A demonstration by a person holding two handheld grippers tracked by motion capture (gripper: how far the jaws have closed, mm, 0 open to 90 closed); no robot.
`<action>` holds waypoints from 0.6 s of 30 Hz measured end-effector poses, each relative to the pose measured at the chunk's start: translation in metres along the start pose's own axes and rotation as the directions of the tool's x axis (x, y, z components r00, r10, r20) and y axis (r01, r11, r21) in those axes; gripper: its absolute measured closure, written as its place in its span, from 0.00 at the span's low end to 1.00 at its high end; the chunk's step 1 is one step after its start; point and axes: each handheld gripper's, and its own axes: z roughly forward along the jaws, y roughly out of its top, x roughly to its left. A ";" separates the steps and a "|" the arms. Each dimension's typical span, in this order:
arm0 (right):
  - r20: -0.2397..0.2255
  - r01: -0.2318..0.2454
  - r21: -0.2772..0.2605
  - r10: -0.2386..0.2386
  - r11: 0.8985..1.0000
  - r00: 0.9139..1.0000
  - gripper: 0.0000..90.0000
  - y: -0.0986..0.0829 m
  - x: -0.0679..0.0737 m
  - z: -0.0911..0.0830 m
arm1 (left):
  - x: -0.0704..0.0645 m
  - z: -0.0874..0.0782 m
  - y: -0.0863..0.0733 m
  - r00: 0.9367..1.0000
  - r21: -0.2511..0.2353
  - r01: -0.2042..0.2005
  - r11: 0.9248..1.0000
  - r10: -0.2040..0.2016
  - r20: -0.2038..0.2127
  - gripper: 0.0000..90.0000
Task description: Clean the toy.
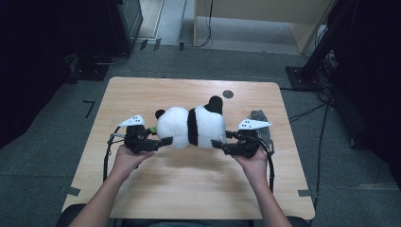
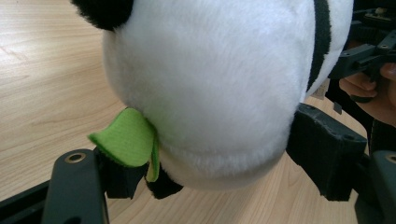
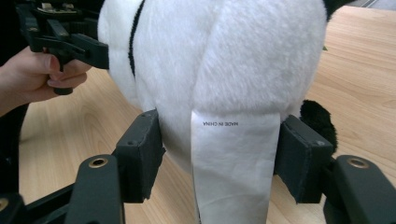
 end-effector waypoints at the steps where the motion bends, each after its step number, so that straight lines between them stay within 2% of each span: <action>1: -0.001 -0.006 0.002 0.006 1.000 1.000 0.42 0.000 0.000 0.000 | 0.001 -0.001 0.000 1.000 -0.001 0.002 1.000 -0.002 0.001 0.28; 3: -0.005 -0.012 0.006 0.012 1.000 1.000 0.46 -0.001 0.001 0.000 | 0.002 -0.002 0.000 1.000 0.000 0.012 1.000 -0.012 0.003 0.28; 5: -0.003 -0.045 0.018 0.045 0.999 0.999 0.53 0.000 0.004 -0.002 | 0.002 -0.003 -0.001 1.000 0.001 0.017 1.000 -0.017 0.010 0.28; 7: 0.013 -0.064 0.015 0.064 0.998 0.998 0.53 0.002 0.007 -0.002 | 0.001 -0.003 -0.002 1.000 0.008 -0.003 1.000 0.003 -0.004 0.28; 10: 0.039 -0.052 0.008 0.052 0.999 0.998 0.50 0.001 0.007 0.000 | 0.000 -0.001 -0.004 0.999 0.021 -0.028 0.999 0.029 -0.032 0.29; 15: 0.031 -0.044 0.028 0.043 0.999 0.999 0.46 -0.001 0.003 0.005 | 0.002 0.003 -0.007 0.998 0.031 0.007 1.000 -0.005 -0.063 0.39; 17: 0.037 -0.027 0.043 0.026 0.999 0.999 0.46 -0.001 0.005 0.006 | 0.002 0.004 -0.006 0.995 0.032 0.027 0.999 -0.024 -0.096 0.44; 18: 0.039 -0.010 0.053 0.008 0.999 0.999 0.46 0.000 0.007 0.007 | 0.002 0.004 -0.005 0.995 0.021 0.042 0.999 -0.040 -0.094 0.46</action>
